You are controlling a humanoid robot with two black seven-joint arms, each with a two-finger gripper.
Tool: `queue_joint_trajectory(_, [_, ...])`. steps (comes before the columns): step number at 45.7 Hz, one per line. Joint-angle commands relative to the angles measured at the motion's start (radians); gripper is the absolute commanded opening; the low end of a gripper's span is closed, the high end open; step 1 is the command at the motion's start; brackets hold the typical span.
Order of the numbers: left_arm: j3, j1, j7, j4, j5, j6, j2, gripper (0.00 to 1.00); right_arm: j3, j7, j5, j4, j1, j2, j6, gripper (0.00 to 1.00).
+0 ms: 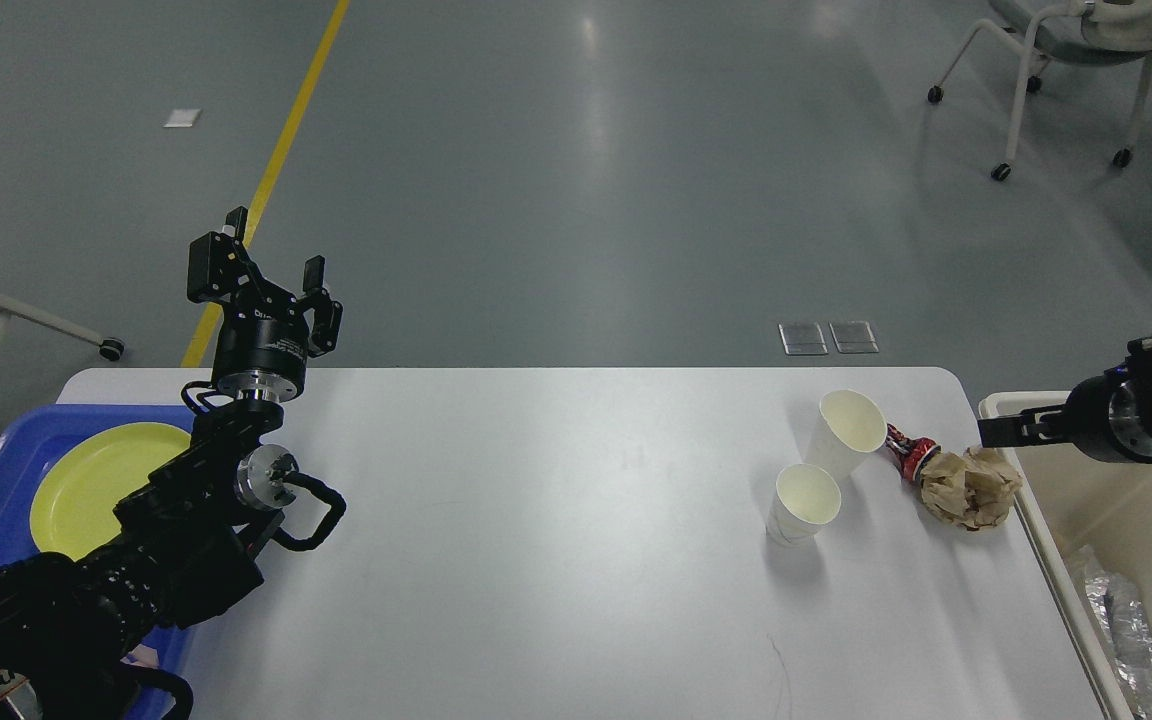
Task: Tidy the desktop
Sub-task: 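Move the right gripper down to the brown paper item and grasp it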
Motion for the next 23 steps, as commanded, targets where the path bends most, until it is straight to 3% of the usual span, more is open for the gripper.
queue_joint_trajectory(1, [0.0, 0.0, 0.0, 0.0, 0.0, 0.0, 0.0, 1.0, 0.038, 0.005, 0.02, -0.099, -0.113, 0.043, -0.065, 1.0])
queue_joint_trajectory(23, [0.0, 0.0, 0.0, 0.0, 0.0, 0.0, 0.0, 1.0, 0.119, 0.01, 0.251, -0.162, -0.241, 0.125, -0.067, 1.0])
